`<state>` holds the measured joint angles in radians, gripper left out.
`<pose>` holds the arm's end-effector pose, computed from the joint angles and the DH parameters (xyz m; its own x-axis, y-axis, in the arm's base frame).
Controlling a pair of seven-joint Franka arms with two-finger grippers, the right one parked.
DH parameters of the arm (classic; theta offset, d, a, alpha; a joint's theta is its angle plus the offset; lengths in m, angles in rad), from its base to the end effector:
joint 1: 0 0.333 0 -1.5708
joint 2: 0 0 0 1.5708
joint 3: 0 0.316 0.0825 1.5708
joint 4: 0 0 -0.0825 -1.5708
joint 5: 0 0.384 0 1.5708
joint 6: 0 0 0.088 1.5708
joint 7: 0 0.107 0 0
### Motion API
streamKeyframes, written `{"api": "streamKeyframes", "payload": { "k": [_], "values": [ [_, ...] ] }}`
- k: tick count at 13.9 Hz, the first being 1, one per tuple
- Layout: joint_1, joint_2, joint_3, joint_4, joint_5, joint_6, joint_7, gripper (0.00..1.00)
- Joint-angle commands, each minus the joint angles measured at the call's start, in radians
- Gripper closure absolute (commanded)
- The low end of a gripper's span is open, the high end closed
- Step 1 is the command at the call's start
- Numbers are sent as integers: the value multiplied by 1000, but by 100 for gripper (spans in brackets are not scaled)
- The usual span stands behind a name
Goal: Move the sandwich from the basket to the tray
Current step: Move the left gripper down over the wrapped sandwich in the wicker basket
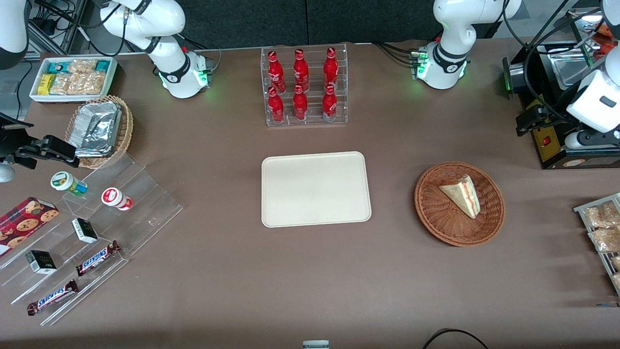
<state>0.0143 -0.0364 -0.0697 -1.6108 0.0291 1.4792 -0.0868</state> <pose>0.5320 -0.0269 0.6180 0.9952 0.0345 -0.0920 0.0310 -0.9987 -0.0398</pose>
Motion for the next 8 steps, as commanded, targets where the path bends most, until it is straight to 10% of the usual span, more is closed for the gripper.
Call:
{"api": "streamKeyframes", "payload": {
  "k": [1,8],
  "values": [
    [13,-3,-15,8,6,-11,4,0],
    [12,12,7,-200,5,194,3,0]
  ]
}}
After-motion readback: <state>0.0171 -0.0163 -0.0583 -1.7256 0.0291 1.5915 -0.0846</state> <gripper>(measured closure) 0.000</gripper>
